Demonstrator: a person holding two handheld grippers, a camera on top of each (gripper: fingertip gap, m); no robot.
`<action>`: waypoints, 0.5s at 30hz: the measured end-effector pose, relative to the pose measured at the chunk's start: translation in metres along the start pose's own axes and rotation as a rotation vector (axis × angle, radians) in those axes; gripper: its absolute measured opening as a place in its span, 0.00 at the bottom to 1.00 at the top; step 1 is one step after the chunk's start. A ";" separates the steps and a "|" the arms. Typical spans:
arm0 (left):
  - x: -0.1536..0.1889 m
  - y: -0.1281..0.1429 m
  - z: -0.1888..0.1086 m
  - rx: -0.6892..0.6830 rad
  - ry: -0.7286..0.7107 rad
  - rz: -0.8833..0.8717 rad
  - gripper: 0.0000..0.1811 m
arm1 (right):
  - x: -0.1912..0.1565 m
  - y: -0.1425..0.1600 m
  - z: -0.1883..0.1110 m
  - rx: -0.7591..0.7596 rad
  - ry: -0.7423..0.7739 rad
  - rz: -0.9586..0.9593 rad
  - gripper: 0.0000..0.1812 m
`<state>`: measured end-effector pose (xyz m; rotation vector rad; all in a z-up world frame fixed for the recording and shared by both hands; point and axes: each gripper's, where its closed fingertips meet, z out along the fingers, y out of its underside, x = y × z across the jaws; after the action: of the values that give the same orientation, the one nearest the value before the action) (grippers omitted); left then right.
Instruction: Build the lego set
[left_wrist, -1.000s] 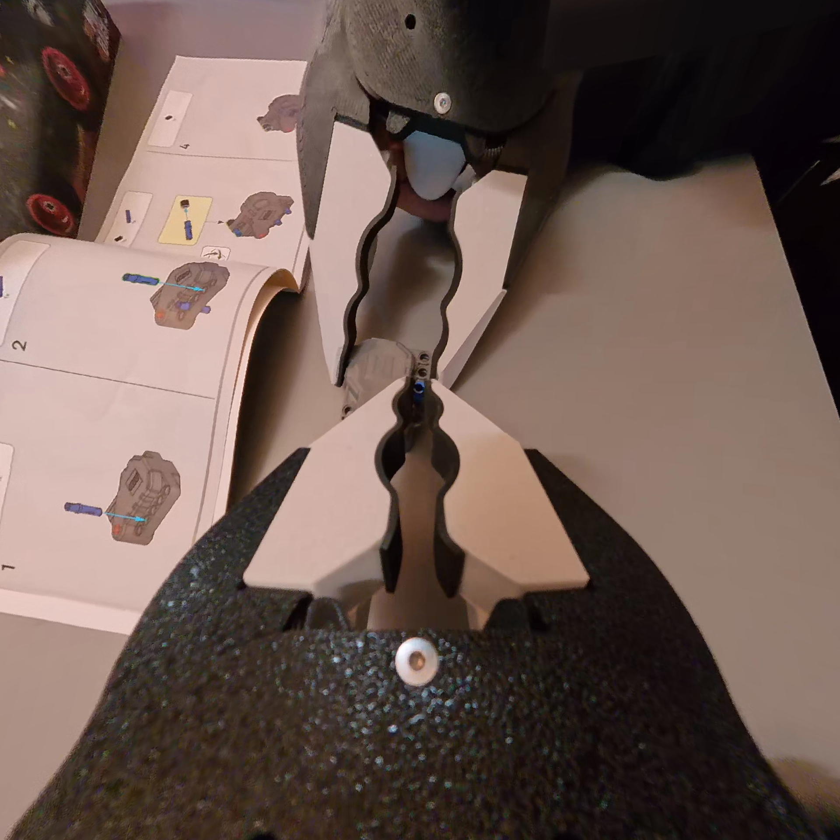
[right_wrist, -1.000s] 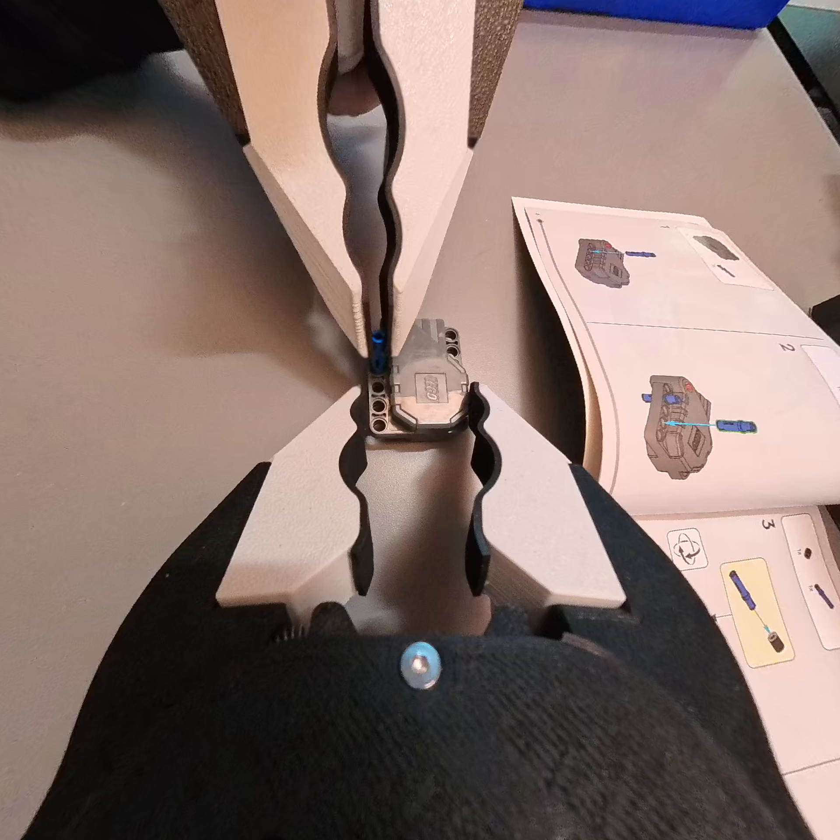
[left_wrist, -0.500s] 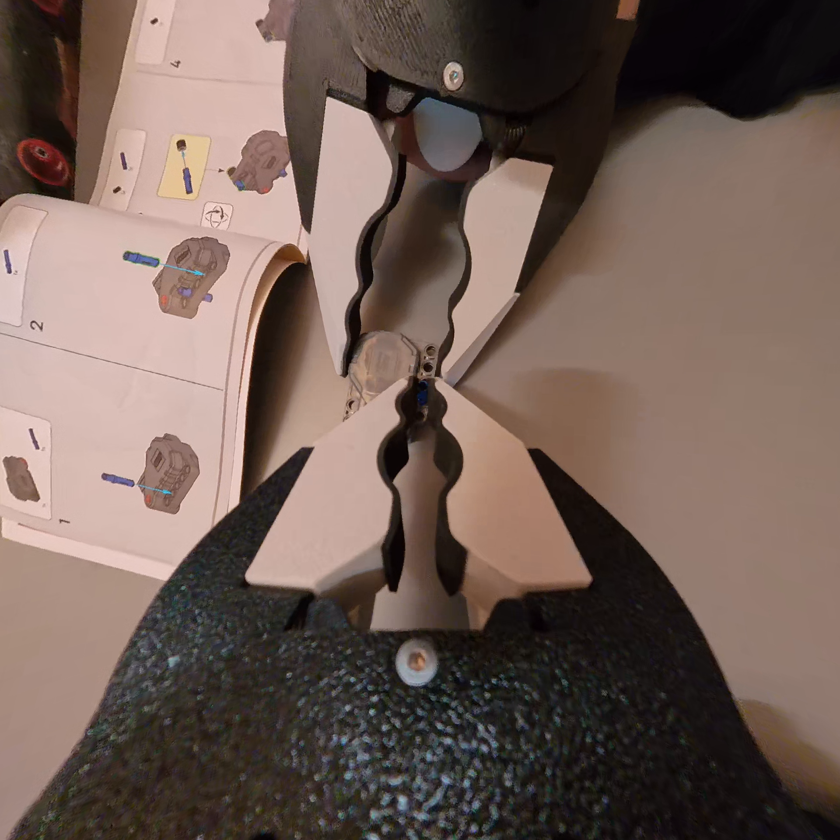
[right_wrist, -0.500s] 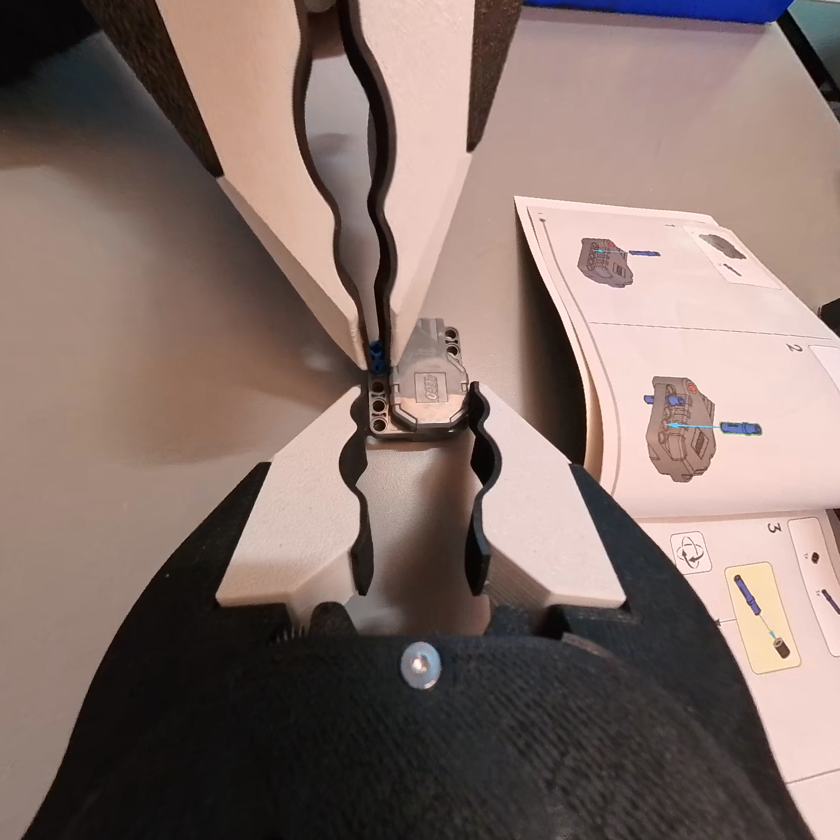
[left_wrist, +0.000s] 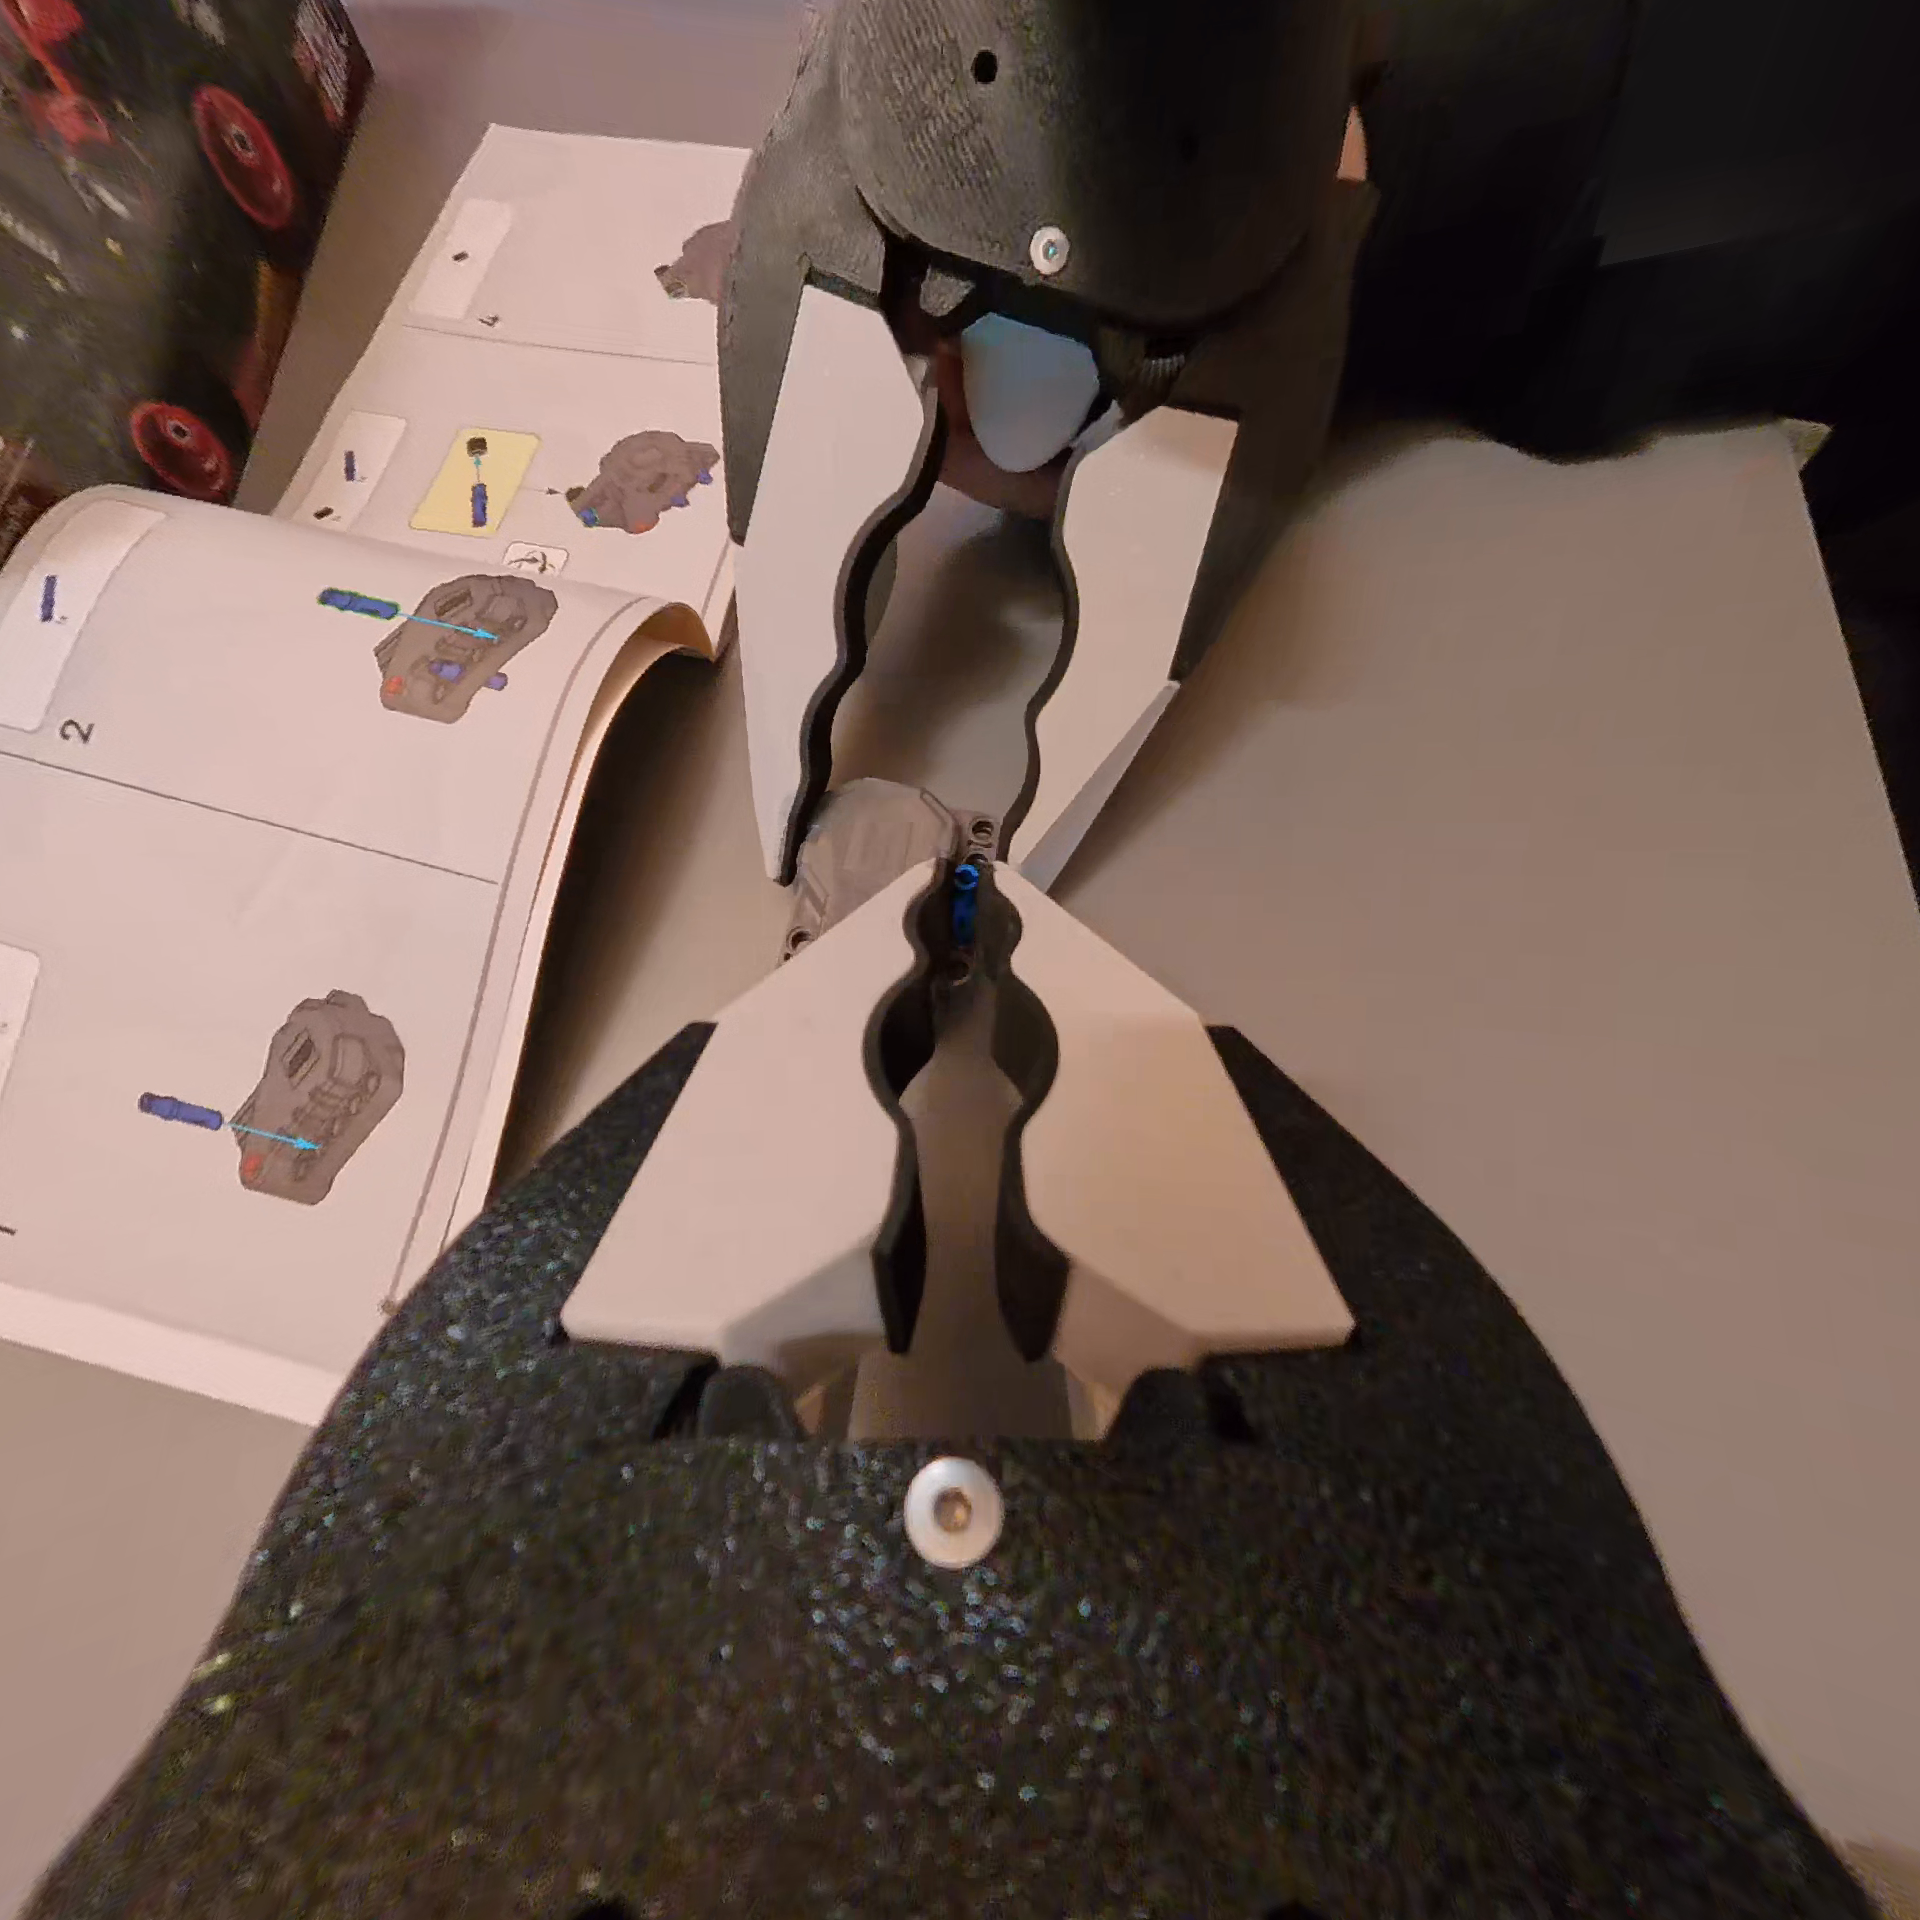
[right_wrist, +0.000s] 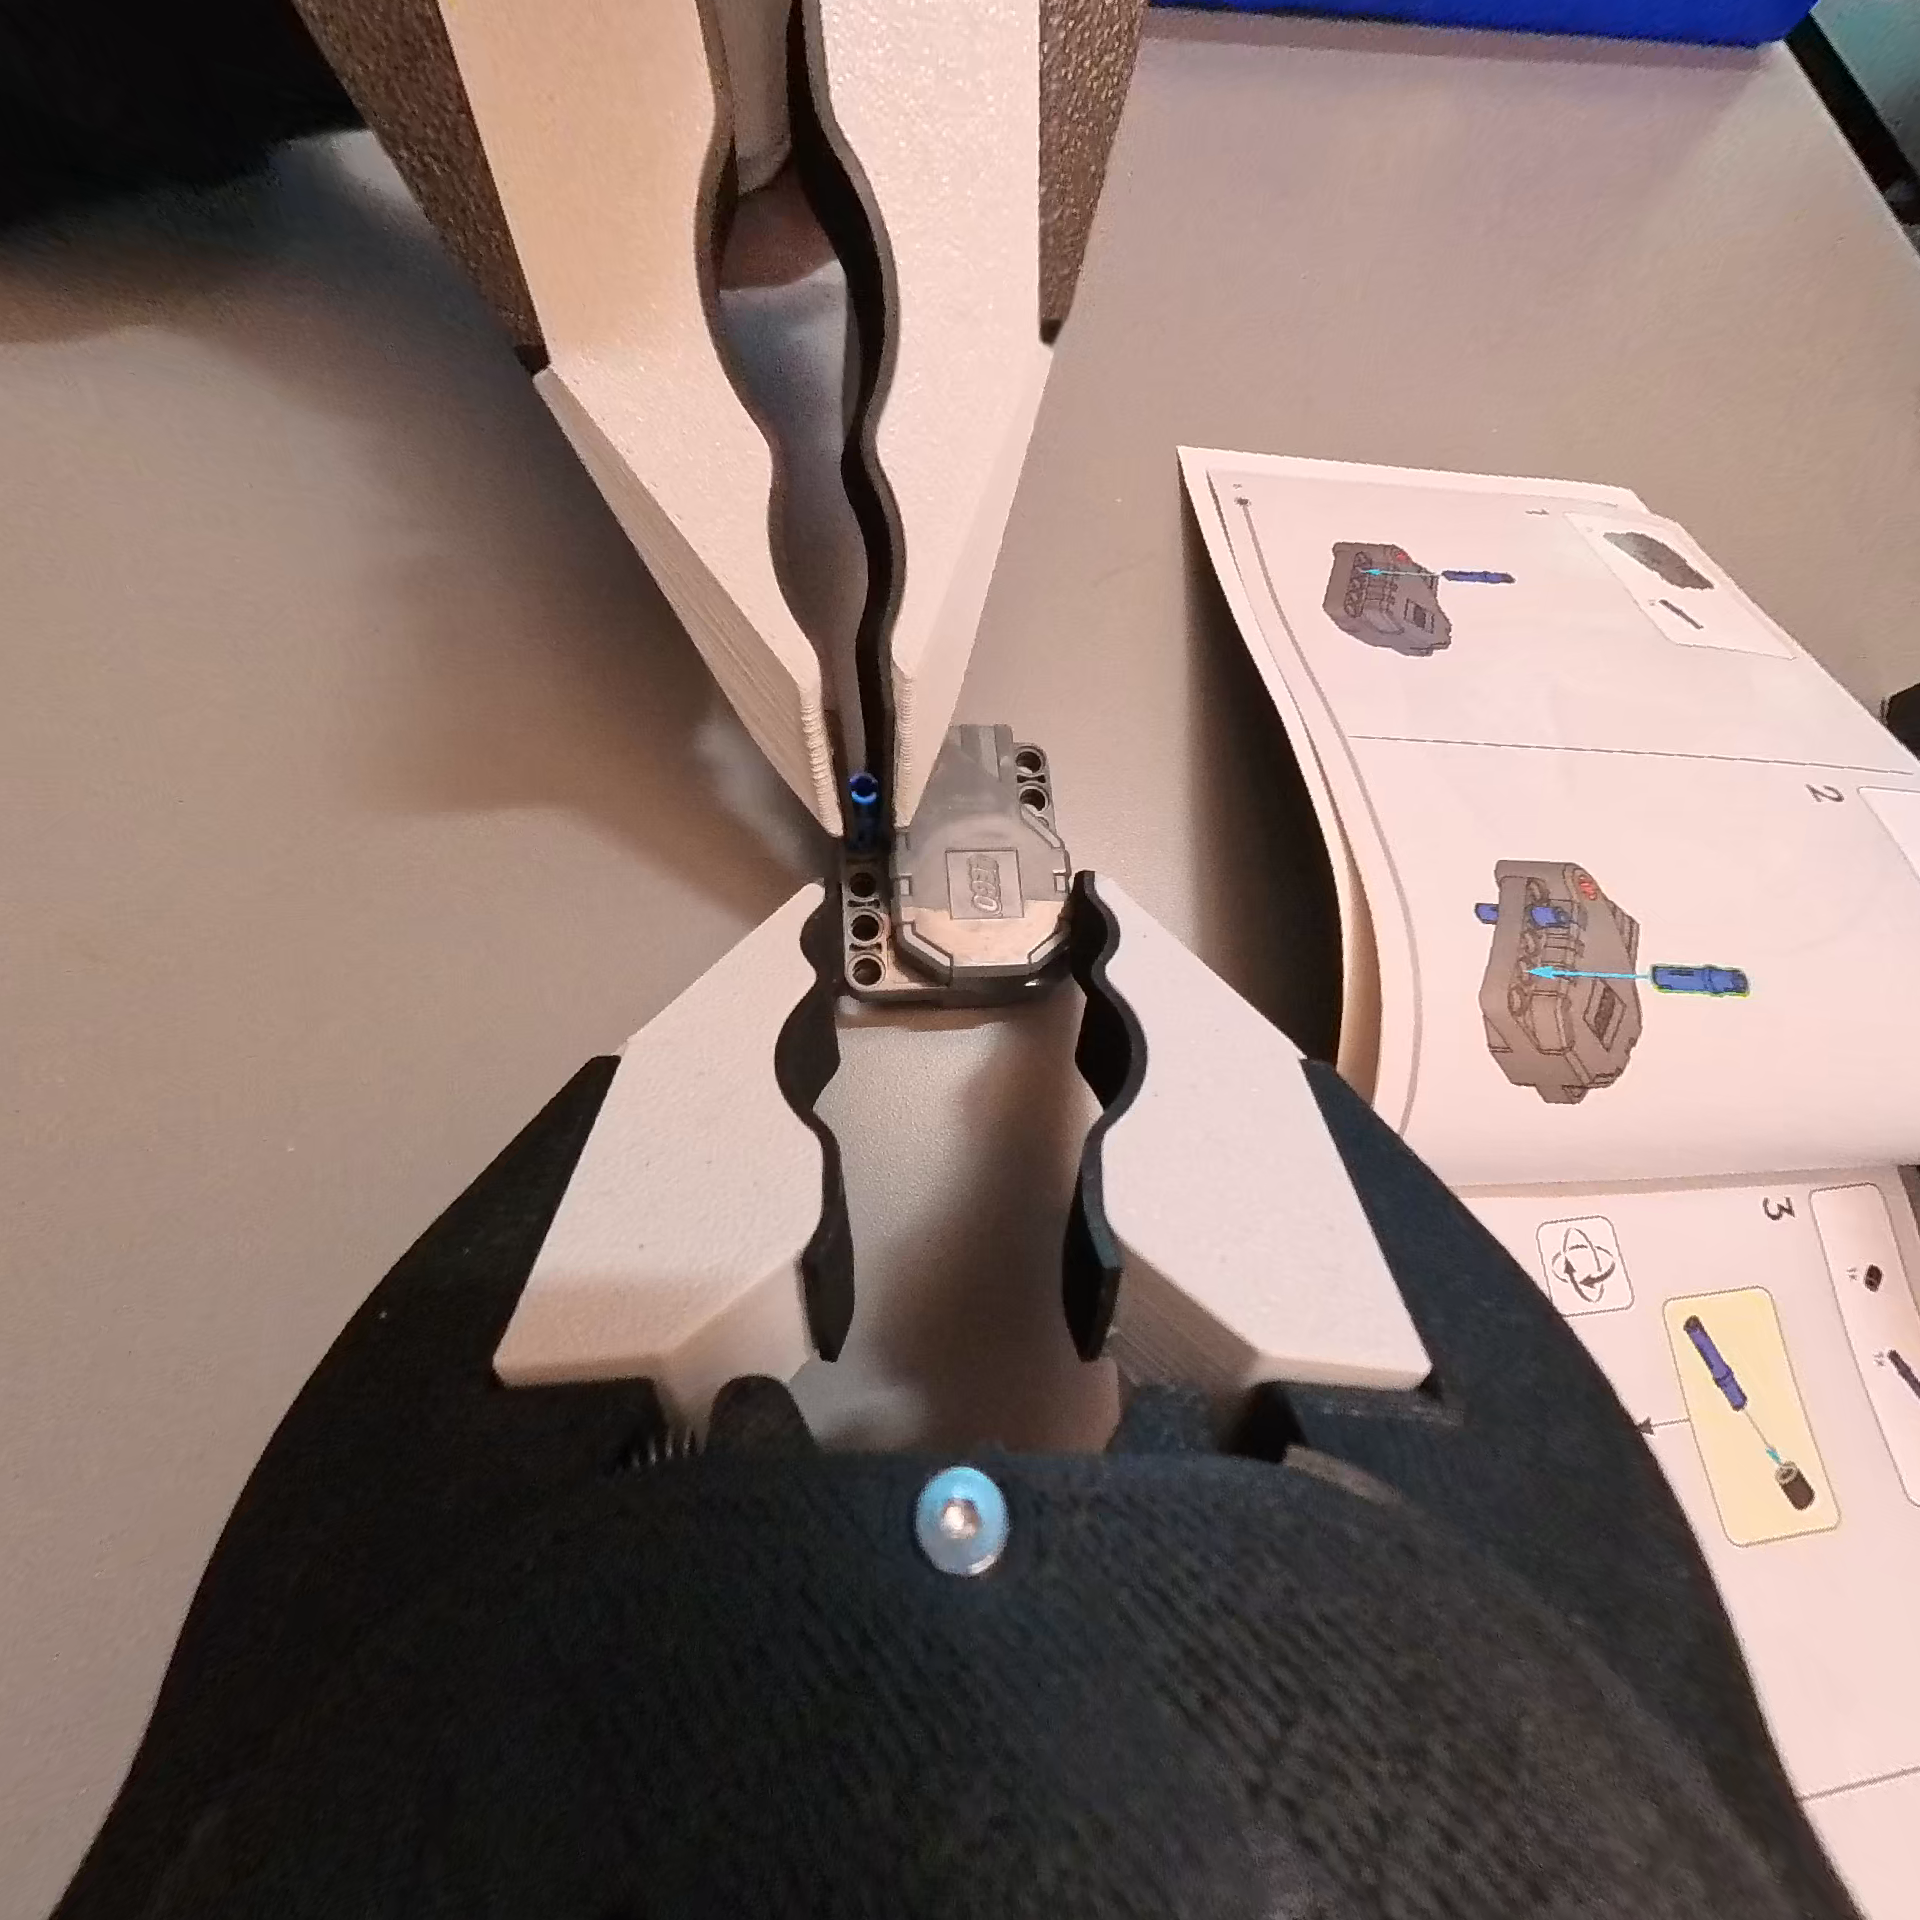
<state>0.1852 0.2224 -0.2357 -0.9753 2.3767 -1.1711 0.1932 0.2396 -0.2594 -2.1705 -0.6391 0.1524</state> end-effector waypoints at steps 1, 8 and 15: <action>0.001 0.000 0.000 0.000 0.002 0.010 0.01 | 0.000 0.000 0.000 0.000 -0.002 0.001 0.23; 0.001 0.000 -0.001 0.059 -0.007 0.067 0.01 | 0.000 0.000 0.000 0.000 -0.005 0.003 0.23; 0.000 0.001 -0.002 0.086 -0.076 0.026 0.01 | 0.000 0.000 0.000 -0.001 -0.006 0.003 0.23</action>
<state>0.1844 0.2239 -0.2351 -0.9416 2.2540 -1.1942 0.1930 0.2395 -0.2596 -2.1724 -0.6392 0.1601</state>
